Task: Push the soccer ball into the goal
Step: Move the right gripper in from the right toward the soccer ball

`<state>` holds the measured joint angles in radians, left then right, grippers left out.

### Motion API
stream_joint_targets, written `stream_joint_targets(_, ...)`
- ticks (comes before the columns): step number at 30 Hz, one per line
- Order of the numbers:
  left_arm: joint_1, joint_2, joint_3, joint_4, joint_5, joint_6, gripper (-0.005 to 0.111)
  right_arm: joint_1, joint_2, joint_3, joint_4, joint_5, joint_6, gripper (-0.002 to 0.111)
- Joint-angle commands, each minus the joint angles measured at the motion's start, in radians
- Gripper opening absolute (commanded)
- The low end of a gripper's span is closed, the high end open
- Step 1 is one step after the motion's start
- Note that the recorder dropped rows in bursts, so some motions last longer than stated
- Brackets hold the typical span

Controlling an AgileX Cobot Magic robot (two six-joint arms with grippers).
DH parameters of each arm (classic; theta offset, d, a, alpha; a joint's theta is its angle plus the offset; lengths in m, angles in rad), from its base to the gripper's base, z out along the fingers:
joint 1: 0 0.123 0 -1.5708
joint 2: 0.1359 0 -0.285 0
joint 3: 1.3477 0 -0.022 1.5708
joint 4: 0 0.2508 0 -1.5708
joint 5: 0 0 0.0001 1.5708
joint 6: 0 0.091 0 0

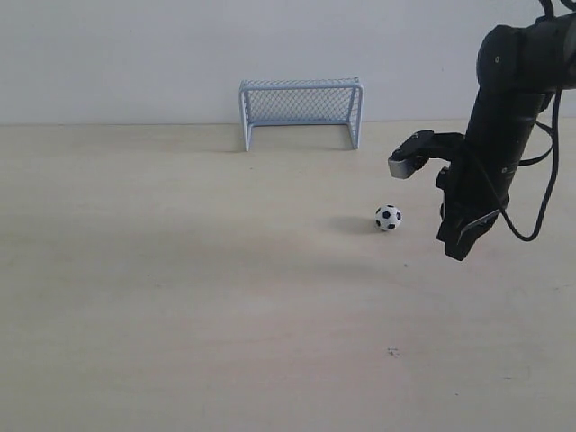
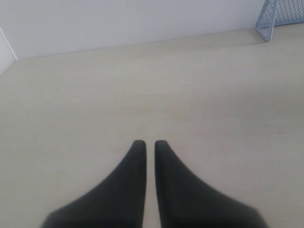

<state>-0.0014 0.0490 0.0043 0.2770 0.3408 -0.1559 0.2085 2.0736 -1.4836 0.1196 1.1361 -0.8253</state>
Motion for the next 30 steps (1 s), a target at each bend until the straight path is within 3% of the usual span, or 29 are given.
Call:
stream_joint_targets(1, -0.008, 0.005, -0.004, 0.000, -0.003, -0.009, 0.006, 0.000, -0.003, -0.008, -0.001, -0.002, -0.004, 0.000)
stream_joint_targets(30, -0.008, 0.005, -0.004, 0.000, -0.003, -0.009, 0.006, 0.000, -0.003, -0.008, 0.006, -0.042, 0.001, 0.000)
